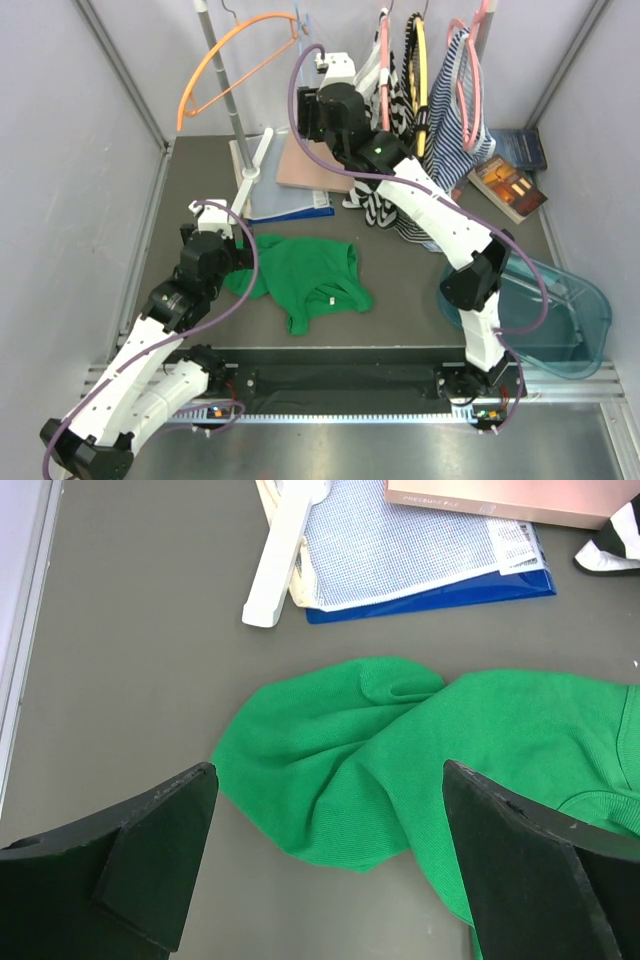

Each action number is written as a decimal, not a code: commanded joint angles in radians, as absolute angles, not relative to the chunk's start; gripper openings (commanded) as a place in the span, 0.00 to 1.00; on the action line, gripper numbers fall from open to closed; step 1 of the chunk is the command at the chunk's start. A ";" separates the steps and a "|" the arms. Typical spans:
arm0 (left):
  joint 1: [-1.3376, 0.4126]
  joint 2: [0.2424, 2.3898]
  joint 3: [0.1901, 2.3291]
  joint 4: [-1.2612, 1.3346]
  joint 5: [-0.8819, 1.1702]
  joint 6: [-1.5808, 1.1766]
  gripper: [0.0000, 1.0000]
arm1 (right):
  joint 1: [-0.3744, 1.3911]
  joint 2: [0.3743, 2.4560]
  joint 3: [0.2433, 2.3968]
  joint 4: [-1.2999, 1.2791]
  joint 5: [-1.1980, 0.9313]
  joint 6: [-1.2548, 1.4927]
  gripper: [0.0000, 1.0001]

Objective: Place the tank top on the hanger

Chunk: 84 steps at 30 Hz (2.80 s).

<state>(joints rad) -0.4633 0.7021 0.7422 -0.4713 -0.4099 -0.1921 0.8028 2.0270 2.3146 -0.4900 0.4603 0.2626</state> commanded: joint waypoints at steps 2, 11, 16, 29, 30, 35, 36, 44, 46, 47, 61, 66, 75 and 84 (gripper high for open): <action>-0.459 0.687 0.738 -0.430 -0.426 -0.195 0.99 | 0.810 1.956 2.313 -0.497 0.485 0.233 0.52; -0.459 0.686 0.736 -0.429 -0.431 -0.195 0.99 | 0.796 1.976 2.313 -0.514 0.411 0.230 0.38; -0.457 0.684 0.733 -0.430 -0.440 -0.193 0.99 | 0.796 1.973 2.315 -0.508 0.403 0.229 0.19; -0.459 0.689 0.733 -0.430 -0.439 -0.192 0.99 | 0.798 1.907 2.316 -0.440 0.480 0.203 0.00; -0.459 0.687 0.733 -0.428 -0.439 -0.192 0.99 | 0.798 1.902 2.318 -0.436 0.482 0.196 0.00; -0.459 0.690 0.732 -0.428 -0.436 -0.192 0.99 | 0.799 1.871 2.318 -0.417 0.499 0.173 0.00; -0.459 0.692 0.732 -0.428 -0.436 -0.192 0.99 | 0.798 1.868 2.318 -0.416 0.499 0.167 0.00; -0.459 0.709 0.729 -0.420 -0.423 -0.183 0.99 | 0.811 1.809 2.228 -0.423 0.499 0.167 0.00; -0.459 0.712 0.726 -0.417 -0.422 -0.181 0.99 | 0.819 1.761 2.142 -0.396 0.497 0.166 0.00; -0.459 0.713 0.724 -0.416 -0.422 -0.181 0.99 | 0.825 1.746 2.114 -0.385 0.494 0.160 0.00; -0.459 0.889 0.787 -0.471 -0.351 -0.253 0.98 | 0.952 1.471 1.780 -0.383 0.554 0.121 0.00; -0.459 0.998 0.804 -0.500 -0.258 -0.438 0.98 | 0.996 1.376 1.656 -0.416 0.581 0.133 0.00; -0.460 1.034 0.603 -0.367 -0.261 -0.583 0.81 | 0.999 1.155 1.381 -0.430 0.517 0.215 0.00; -0.460 1.055 0.488 -0.152 -0.137 -0.683 0.74 | 0.999 1.046 1.177 -0.367 0.404 0.276 0.00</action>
<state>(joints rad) -0.4633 1.0374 0.5095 -0.3111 -0.1913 -0.6159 0.9928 1.0992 1.1999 -0.4492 0.4709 0.2420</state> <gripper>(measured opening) 0.765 0.017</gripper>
